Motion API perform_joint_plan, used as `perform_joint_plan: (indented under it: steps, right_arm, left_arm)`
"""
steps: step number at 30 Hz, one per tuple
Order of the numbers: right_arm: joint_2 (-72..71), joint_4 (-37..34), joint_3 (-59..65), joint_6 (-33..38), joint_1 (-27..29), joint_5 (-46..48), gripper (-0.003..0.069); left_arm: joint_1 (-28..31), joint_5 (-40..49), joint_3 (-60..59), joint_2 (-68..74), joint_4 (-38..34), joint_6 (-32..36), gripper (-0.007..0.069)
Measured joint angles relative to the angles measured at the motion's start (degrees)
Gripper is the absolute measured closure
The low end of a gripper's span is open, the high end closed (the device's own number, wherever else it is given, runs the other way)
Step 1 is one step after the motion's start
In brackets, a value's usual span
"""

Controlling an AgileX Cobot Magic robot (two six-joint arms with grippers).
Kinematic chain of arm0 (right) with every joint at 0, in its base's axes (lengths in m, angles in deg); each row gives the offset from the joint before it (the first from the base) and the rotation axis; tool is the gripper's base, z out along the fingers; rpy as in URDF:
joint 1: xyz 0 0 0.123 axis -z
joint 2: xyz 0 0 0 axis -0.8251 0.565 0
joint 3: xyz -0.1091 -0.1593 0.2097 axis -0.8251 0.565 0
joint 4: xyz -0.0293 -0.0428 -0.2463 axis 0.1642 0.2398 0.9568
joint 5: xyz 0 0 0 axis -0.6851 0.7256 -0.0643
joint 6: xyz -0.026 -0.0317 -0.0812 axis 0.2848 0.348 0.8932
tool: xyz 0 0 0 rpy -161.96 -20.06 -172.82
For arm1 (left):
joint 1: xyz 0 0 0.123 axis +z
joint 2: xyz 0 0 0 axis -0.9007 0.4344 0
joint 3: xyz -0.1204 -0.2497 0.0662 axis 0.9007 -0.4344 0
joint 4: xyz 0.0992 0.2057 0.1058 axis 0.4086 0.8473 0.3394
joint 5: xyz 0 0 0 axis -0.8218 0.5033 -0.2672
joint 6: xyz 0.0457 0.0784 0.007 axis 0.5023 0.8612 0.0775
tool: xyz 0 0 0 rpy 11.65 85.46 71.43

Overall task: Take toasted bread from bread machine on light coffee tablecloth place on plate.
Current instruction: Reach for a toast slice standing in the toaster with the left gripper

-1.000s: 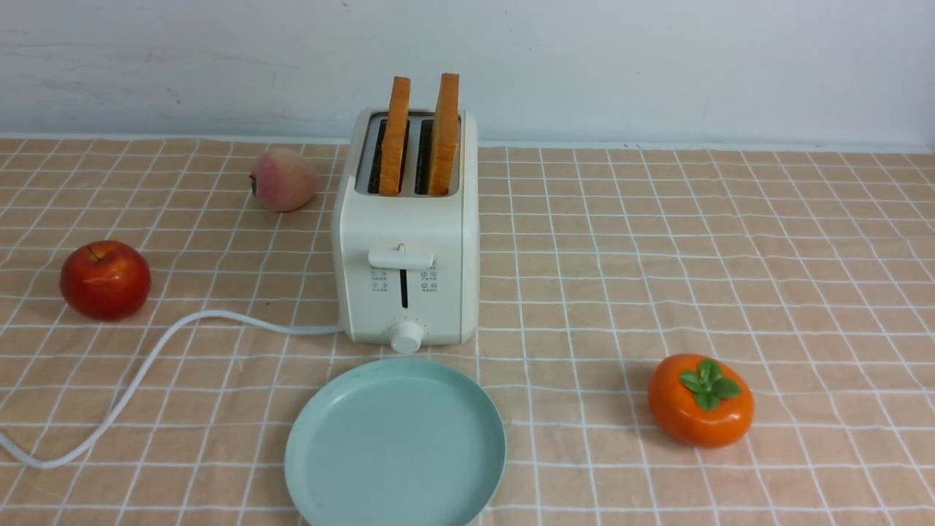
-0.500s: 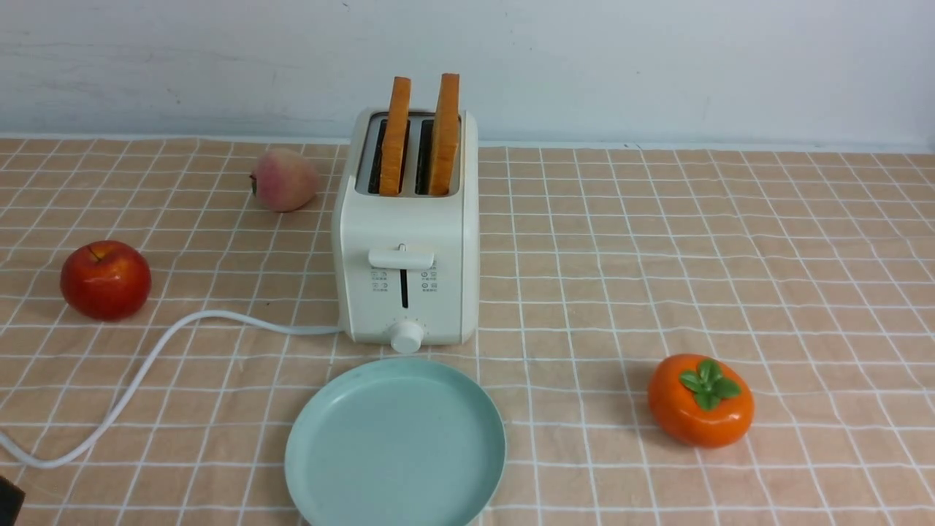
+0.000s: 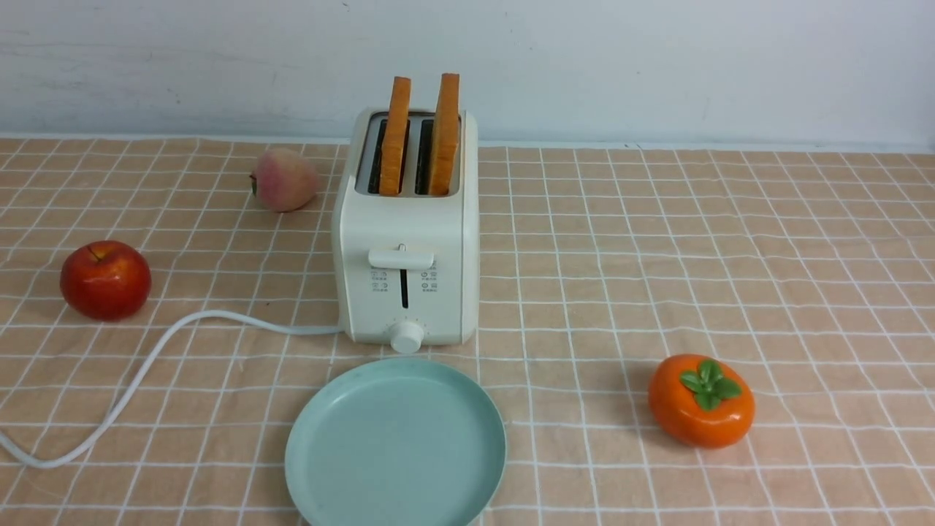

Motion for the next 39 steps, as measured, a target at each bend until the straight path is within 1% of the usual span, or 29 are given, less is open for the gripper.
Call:
perform_joint_plan:
  steps: [2, 4, 5, 6, 7, 8, 9, 11, 12, 13, 15, 16, 17, 18, 19, 20, 21, 22, 26, 27, 28, 31, 32, 33, 35, 37, 38, 39]
  right_arm:
    - [0.0, -0.5, 0.0, -0.4, 0.0, -2.4, 0.0419]
    - [0.0, -1.0, -1.1, -3.1, -0.1, -4.5, 0.0419]
    - [0.0, -0.2, -3.8, -4.7, -0.5, -3.2, 0.0426]
    - [0.1, 0.2, -4.9, -4.9, -0.6, -2.5, 0.0429]
    - [0.9, 2.4, -10.4, -5.6, -1.2, 2.0, 0.0447]
    - [1.9, 4.3, -13.7, -5.9, -1.5, 5.0, 0.0464]
    - [2.2, 4.7, -14.6, -6.0, -1.6, 5.9, 0.0468]
    - [8.0, 9.3, -25.2, -6.0, -2.9, 17.5, 0.0522]
    - [11.9, 10.9, -30.3, -5.2, -3.8, 24.0, 0.0550]
    - [14.8, 11.6, -33.7, -4.4, -4.4, 28.5, 0.0569]
    - [20.7, 12.1, -39.9, -0.7, -5.8, 37.8, 0.0602]
    - [25.1, 11.9, -43.9, 2.5, -6.9, 44.7, 0.0623]
    - [29.5, 11.2, -47.2, 5.5, -8.0, 51.2, 0.0640]
    - [30.2, 11.2, -47.6, 6.1, -8.0, 52.3, 0.0640]
    - [34.9, 9.4, -50.3, 10.1, -9.1, 58.7, 0.0654]
    - [37.9, 8.2, -51.5, 12.7, -9.6, 62.1, 0.0659]
    - [39.0, 7.4, -51.8, 13.6, -9.8, 63.3, 0.0659]
    - [43.1, 4.3, -52.4, 17.7, -10.1, 67.2, 0.0659]
    - [47.8, -1.8, -52.3, 23.9, -10.2, 69.5, 0.0659]
    - [47.9, -2.0, -52.3, 24.3, -10.2, 69.5, 0.0659]
    - [48.3, -4.1, -52.3, 26.0, -10.2, 68.6, 0.0659]
    - [48.4, -6.9, -52.3, 27.2, -10.2, 65.9, 0.0659]
    - [48.4, -7.4, -52.3, 27.3, -10.2, 65.5, 0.0659]
    - [48.4, -8.6, -52.3, 27.4, -10.2, 64.4, 0.0659]
    - [48.4, -9.8, -52.3, 27.7, -10.2, 63.5, 0.0659]
    - [48.4, -10.7, -52.3, 27.9, -10.2, 63.5, 0.0659]
    - [48.4, -10.7, -52.3, 28.0, -10.2, 63.5, 0.0659]
    - [48.4, -10.9, -52.3, 28.2, -10.2, 63.5, 0.0658]
  left_arm:
    - [0.0, 0.0, 2.2, 0.0, 0.0, -0.1, 0.0638]
    - [0.0, 2.7, 9.2, 0.5, 0.0, -0.2, 0.0638]
    - [0.0, 6.2, 13.7, 1.9, 0.0, -0.2, 0.0638]
    - [0.0, 6.9, 15.3, 2.6, 0.1, -0.2, 0.0638]
    - [0.0, 12.7, 21.0, 6.3, 0.4, 0.0, 0.0638]
    - [0.0, 16.3, 25.0, 8.6, 0.7, 0.4, 0.0638]
    - [0.0, 18.2, 25.8, 9.1, 0.7, 0.6, 0.0638]
    - [0.0, 30.0, 35.2, 17.5, 1.2, 2.8, 0.0638]
    - [0.0, 38.6, 39.7, 22.3, 1.3, 4.5, 0.0638]
    - [0.0, 42.4, 42.5, 25.6, 1.1, 5.9, 0.0638]
    - [0.0, 54.3, 48.1, 33.1, 0.4, 9.4, 0.0638]
    - [0.0, 59.1, 50.8, 37.2, -0.2, 11.6, 0.0638]
    - [0.0, 63.2, 53.5, 42.0, -1.3, 14.3, 0.0638]
    - [0.0, 64.6, 53.9, 42.7, -1.3, 14.8, 0.0638]
    - [0.0, 68.6, 56.6, 47.8, -2.6, 18.4, 0.0638]
    - [0.0, 70.4, 58.2, 51.3, -3.6, 20.0, 0.0638]
    - [0.0, 71.1, 59.5, 52.7, -4.0, 20.7, 0.0638]
    - [0.0, 73.8, 64.4, 59.2, -6.1, 23.5, 0.0638]
    - [0.0, 76.2, 75.5, 69.7, -9.5, 27.4, 0.0638]
    - [0.0, 76.3, 76.1, 69.7, -9.8, 27.4, 0.0638]
    - [0.0, 77.4, 81.3, 74.2, -12.0, 29.4, 0.0638]
    - [0.0, 79.2, 87.7, 80.4, -15.8, 32.3, 0.0638]
    - [0.0, 79.1, 88.1, 80.8, -16.1, 32.5, 0.0638]
    - [0.0, 79.2, 91.1, 84.0, -18.9, 34.7, 0.0638]
    - [-0.1, 78.9, 93.3, 86.6, -21.3, 38.0, 0.0638]
    - [-1.3, 77.7, 95.3, 88.9, -22.8, 43.4, 0.0638]
    - [-1.5, 77.3, 95.6, 89.2, -22.9, 43.9, 0.0638]
    - [-3.4, 75.5, 96.4, 90.6, -23.2, 47.7, 0.0638]
